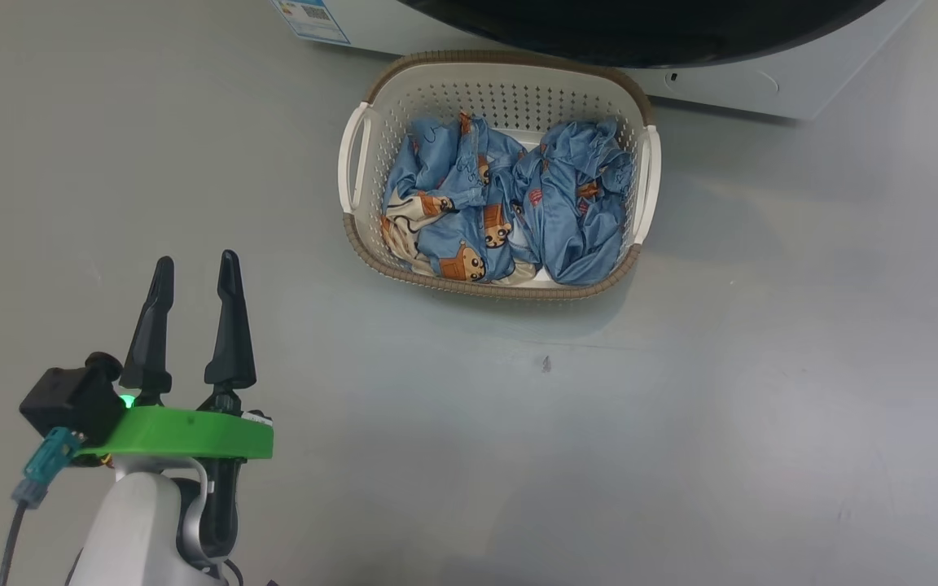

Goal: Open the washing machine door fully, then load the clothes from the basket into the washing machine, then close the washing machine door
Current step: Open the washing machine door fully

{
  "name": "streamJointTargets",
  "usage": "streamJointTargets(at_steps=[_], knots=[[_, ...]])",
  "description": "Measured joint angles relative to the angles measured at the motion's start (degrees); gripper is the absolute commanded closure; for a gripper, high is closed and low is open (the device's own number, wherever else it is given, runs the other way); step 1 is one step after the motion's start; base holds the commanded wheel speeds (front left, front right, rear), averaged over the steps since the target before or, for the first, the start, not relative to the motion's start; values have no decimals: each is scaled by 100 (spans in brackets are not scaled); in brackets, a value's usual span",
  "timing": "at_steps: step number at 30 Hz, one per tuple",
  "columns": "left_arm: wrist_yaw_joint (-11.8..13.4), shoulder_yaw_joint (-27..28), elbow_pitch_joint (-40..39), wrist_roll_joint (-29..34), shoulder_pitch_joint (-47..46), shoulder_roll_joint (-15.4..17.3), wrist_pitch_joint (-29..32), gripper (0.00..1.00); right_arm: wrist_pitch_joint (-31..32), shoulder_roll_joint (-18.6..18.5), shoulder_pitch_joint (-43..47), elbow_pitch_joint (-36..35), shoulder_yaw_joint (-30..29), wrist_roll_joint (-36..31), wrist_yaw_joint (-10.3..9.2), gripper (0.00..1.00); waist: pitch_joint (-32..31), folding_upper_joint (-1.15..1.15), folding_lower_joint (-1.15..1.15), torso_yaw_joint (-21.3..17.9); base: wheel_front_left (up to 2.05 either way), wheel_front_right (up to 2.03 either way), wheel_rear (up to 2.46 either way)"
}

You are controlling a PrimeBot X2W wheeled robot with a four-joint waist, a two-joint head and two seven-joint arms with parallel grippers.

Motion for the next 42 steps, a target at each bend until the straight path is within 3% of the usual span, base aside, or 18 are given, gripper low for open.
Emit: streamJointTargets(at_steps=[24, 42], knots=[[0, 291, 425, 214, 424, 2, -24, 0, 1, 288, 1881, -257, 469, 814, 0, 100, -1275, 0, 0, -88, 0, 0, 0], [0, 341, 560, 338, 834, 5, -23, 0, 1, 536, 3048, -845, 689, 1237, 0, 100, -2114, 0, -1, 309, 0, 0, 0]])
